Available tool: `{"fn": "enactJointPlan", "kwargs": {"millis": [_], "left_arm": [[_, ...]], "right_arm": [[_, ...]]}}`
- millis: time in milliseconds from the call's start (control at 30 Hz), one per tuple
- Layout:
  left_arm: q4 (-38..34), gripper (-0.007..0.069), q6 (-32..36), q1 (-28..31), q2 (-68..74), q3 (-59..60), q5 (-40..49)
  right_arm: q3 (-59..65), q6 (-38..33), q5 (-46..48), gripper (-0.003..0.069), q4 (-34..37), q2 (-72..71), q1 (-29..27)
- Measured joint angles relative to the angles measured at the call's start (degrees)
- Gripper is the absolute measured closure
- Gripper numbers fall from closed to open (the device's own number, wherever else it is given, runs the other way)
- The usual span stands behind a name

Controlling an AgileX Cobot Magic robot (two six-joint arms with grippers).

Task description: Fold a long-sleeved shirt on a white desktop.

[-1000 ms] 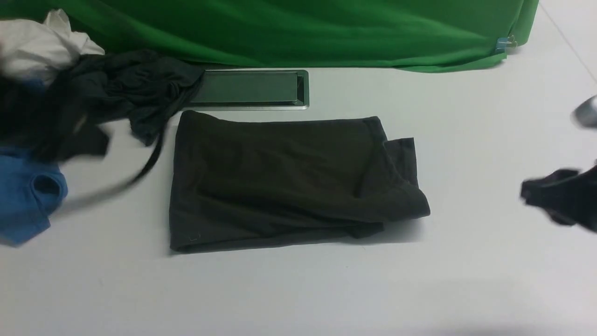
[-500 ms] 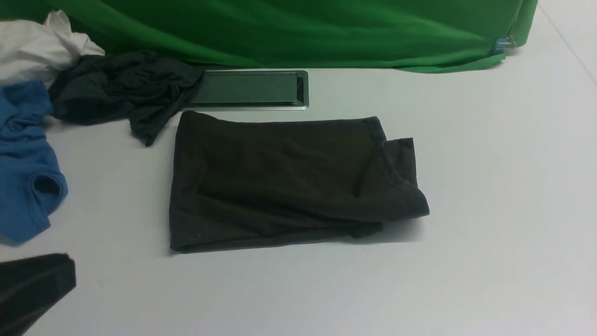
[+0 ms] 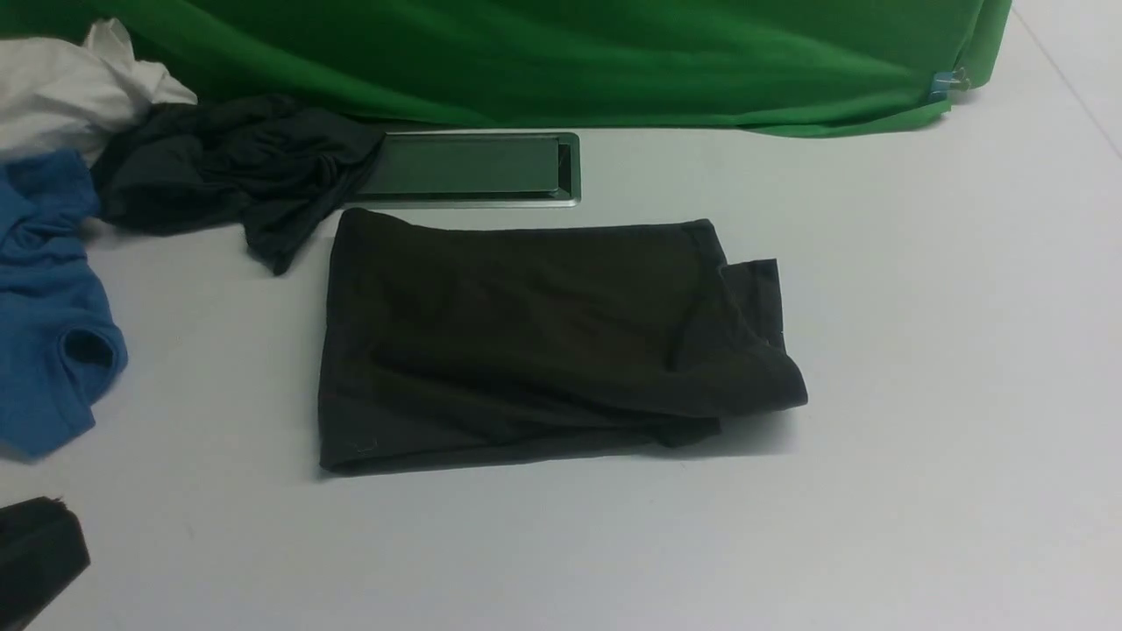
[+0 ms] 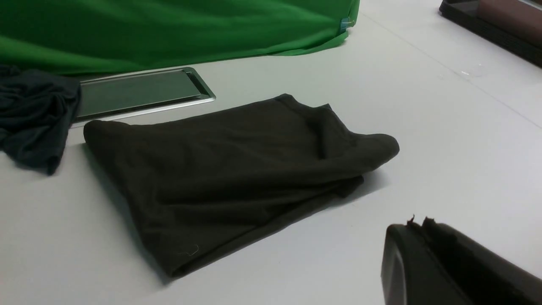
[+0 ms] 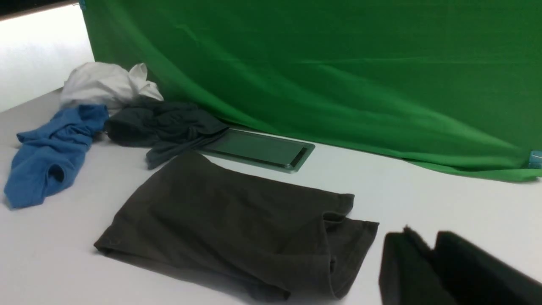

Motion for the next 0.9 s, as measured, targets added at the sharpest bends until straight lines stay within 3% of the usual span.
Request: {"fn": "enactJointPlan", "kwargs": {"millis": [233,400,433,500,633,900], "left_arm": [[0.4,0.0606,0.8,0.0,0.0,0.3,-1.5],[3.9,0.0606,7.4,1.6,-2.9,6.6,-18.3],[6.5,0.0606,7.3,2.5,-5.0,10.2,-26.3],[10.8,0.0606,4.7,3.4,-7.0,14.8,-31.5],[28.8,0.0606,-17.1,6.1,-12.0,29.0,-34.3],[27.7,0.0606,-19.0,6.8,-12.3,39.6,-36.6]], "right_arm": [[0.0,0.0,0.0,0.0551,0.0,0.0,0.0],[0.0,0.0,0.0,0.0540,0.0,0.0,0.0],[0.0,0.0,0.0,0.0536,0.0,0.0,0.0],[0.0,0.0,0.0,0.0533,0.0,0.0,0.0],[0.0,0.0,0.0,0.0522,-0.1,0.0,0.0],[0.0,0.0,0.1,0.0508,-0.2,0.0,0.0]]}}
